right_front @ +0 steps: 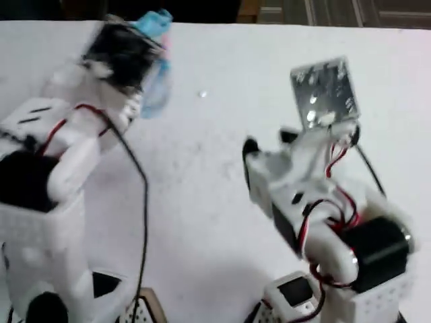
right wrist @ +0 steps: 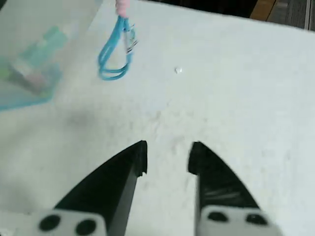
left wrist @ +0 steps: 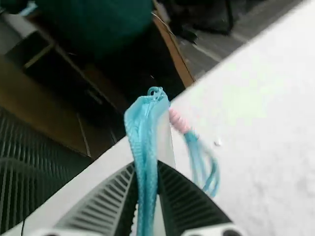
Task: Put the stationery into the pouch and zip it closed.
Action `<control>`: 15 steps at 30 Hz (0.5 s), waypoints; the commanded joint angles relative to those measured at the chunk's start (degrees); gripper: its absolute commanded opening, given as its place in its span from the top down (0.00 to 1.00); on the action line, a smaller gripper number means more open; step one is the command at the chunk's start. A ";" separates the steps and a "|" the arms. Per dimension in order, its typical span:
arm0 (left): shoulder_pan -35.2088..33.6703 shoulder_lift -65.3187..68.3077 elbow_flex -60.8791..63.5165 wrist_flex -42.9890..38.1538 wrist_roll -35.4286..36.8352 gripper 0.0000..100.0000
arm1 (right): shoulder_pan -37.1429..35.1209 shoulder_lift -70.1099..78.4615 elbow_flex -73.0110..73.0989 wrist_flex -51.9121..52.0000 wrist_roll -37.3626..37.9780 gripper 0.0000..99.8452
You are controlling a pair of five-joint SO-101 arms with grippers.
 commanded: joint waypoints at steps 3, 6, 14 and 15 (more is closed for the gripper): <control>2.42 5.67 -0.35 2.73 -12.92 0.98 | -0.13 -15.25 25.14 -4.62 0.53 0.97; 2.24 9.89 -0.35 3.25 -16.00 0.98 | -0.13 -24.13 39.38 -10.59 0.62 0.98; 2.33 15.08 -0.35 3.43 -7.03 0.98 | -0.04 -44.09 64.88 -18.42 1.05 0.97; 2.51 15.25 -0.35 3.78 -5.27 0.98 | -0.04 -45.76 65.67 -18.51 2.73 0.97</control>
